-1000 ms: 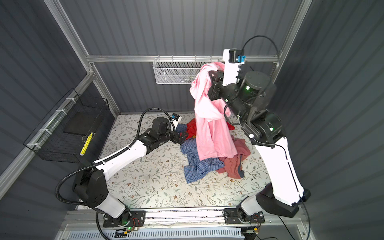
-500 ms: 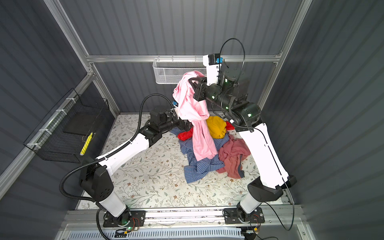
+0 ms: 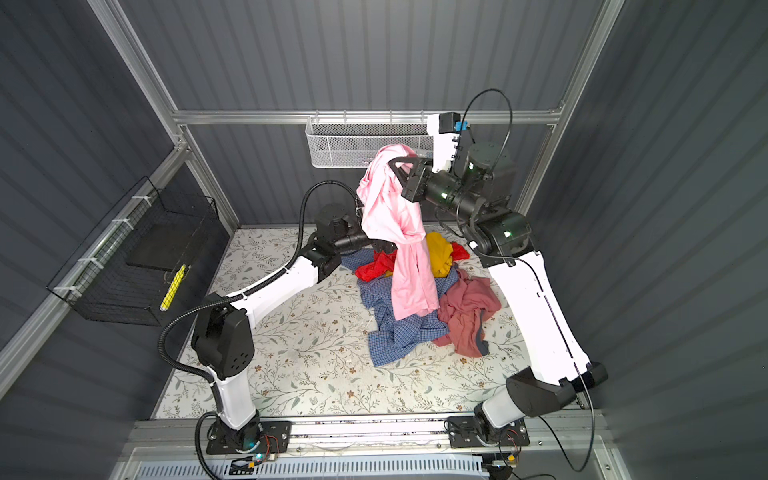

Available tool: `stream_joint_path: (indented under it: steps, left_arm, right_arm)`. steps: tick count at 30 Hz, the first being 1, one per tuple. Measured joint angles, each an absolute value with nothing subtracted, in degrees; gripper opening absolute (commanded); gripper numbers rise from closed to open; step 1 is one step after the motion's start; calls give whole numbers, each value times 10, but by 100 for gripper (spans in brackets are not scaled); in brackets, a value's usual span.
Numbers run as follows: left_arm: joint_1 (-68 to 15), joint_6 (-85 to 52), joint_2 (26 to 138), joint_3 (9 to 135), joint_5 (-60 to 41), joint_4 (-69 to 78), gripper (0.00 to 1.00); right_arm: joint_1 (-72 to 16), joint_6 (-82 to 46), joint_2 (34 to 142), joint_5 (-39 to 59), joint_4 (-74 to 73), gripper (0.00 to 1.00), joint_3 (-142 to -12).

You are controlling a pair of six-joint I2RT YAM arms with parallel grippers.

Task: Pick out a specific cloth from the pile
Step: 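Grasp the hanging pink shirt with the left gripper below the right gripper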

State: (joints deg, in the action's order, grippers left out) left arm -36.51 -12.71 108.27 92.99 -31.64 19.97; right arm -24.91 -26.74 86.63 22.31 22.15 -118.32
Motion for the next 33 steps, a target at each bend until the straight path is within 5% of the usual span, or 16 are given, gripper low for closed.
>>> stream_joint_path:
  steps: [3,9,33]
  left_arm:
    - [-367,-142,1083,930,-333,220,68]
    - [-367,-132,1074,914,-326,204,100]
    - [-314,-40,931,767,-216,90,100]
  right_arm:
    - [-237,-274,860,233,214,0,-1176]
    - [-194,-288,850,259,206,0,-1157]
    - [-152,-315,884,298,215,0,-1176]
